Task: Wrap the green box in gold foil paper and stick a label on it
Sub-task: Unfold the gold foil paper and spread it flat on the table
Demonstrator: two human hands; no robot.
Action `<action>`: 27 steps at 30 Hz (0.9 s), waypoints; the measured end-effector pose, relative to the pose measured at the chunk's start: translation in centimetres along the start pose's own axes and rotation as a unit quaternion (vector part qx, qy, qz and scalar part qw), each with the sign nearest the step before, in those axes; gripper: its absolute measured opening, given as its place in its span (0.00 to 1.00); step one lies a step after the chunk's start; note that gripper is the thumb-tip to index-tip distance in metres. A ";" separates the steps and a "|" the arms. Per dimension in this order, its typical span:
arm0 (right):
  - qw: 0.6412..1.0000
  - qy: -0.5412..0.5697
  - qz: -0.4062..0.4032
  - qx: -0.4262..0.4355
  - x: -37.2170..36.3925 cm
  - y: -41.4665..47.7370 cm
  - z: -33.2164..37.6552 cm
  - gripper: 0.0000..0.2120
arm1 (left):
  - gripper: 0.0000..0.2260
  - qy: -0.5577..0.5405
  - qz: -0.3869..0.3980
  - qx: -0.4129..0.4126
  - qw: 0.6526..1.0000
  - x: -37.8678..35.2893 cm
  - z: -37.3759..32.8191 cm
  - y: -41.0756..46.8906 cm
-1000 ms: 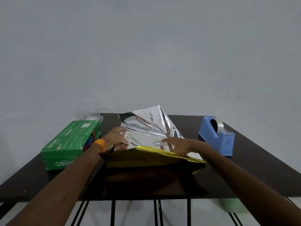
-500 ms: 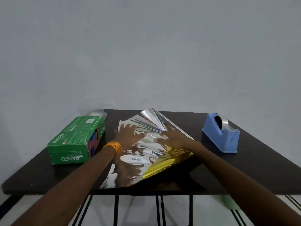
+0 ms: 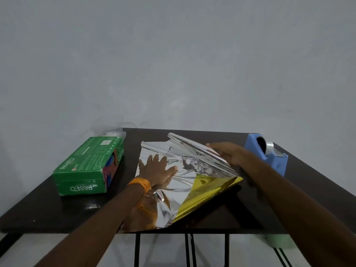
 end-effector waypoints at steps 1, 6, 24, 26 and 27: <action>1.000 0.018 0.019 0.008 -0.5 0.2 0.4 0.16 | 0.30 0.008 0.002 -0.005 1.000 0.0 -0.1 -0.1; 0.990 0.125 0.058 0.044 -2.2 1.5 1.5 0.22 | 0.32 0.015 0.007 -0.013 1.000 -0.2 0.2 0.1; 0.925 -0.160 -0.316 0.135 1.9 1.5 -1.6 0.22 | 0.31 0.025 0.024 -0.019 0.999 0.9 0.1 -0.3; 0.883 -0.280 -0.297 0.230 0.7 0.4 -0.4 0.26 | 0.30 0.030 0.026 -0.022 0.999 1.2 -0.1 -0.3; 0.889 -0.296 -0.230 0.264 -0.2 0.0 0.2 0.26 | 0.30 0.031 0.025 -0.023 0.999 1.3 -0.1 -0.2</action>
Point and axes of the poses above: each hand's wrist, its own y-axis towards the middle knuckle, its own x-axis out of the back of the hand, z = x × y, the point moved 3 cm from there along y, towards the middle knuckle, and after that the axes turned 9 degrees about y, right-handed, at the moved point
